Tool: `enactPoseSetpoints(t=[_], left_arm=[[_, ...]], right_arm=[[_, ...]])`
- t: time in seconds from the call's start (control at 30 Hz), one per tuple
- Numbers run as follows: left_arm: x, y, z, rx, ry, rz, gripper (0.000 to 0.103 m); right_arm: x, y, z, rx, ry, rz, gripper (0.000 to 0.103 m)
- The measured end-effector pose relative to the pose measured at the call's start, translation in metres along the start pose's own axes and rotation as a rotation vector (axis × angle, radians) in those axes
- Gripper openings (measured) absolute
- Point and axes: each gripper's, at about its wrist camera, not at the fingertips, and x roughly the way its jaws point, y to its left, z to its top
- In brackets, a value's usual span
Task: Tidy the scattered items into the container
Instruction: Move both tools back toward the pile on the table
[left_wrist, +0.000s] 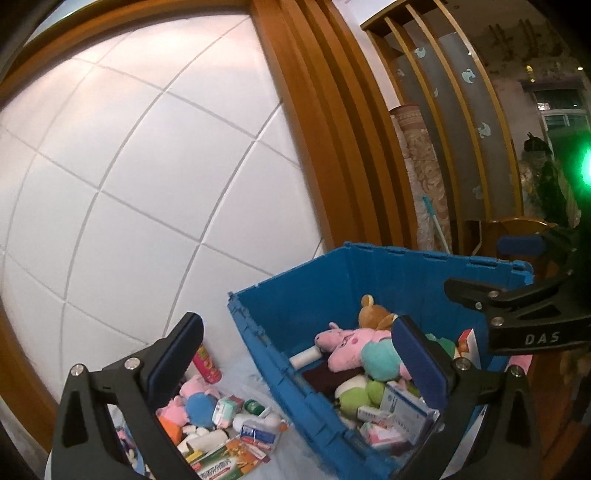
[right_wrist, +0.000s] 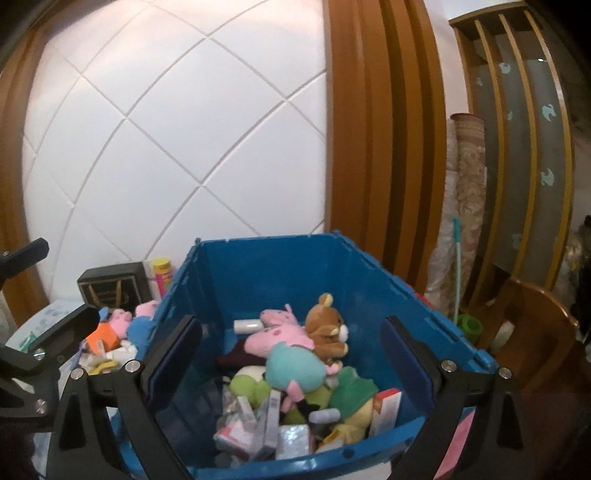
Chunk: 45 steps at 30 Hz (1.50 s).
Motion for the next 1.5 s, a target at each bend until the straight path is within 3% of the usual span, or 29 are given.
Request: enactPoseSetpoints(t=[0.33,0.9,1.03,1.2,1.37,1.5], left_arm=[[-0.013,0.045,-0.036,-0.088,0.048,0.075,0.103],[-0.040,0.123,-0.111,-0.177,0.149,0.299,0.103],[-0.054,0.149,-0.147,-0.177,0.187,0.392,0.103],[-0.079,0.204,-0.206,-0.259,0.264,0.486,0.103],[-0.085,0.253,-0.257,-0.295,0.339,0.525,0.103],[-0.076,0.283,-0.286,-0.268,0.369,0.515,0.103]], right_arm=[[-0.023,0.029,0.004,-0.030,-0.028,0.090,0.098],[-0.037,0.113,-0.005,-0.106,-0.046,0.307,0.098],[-0.040,0.135,-0.009,-0.137,-0.056,0.354,0.099],[-0.029,0.167,-0.023,-0.155,-0.028,0.407,0.101],[-0.002,0.212,-0.039,-0.171,0.027,0.445,0.101],[0.043,0.259,-0.058,-0.163,0.130,0.472,0.101]])
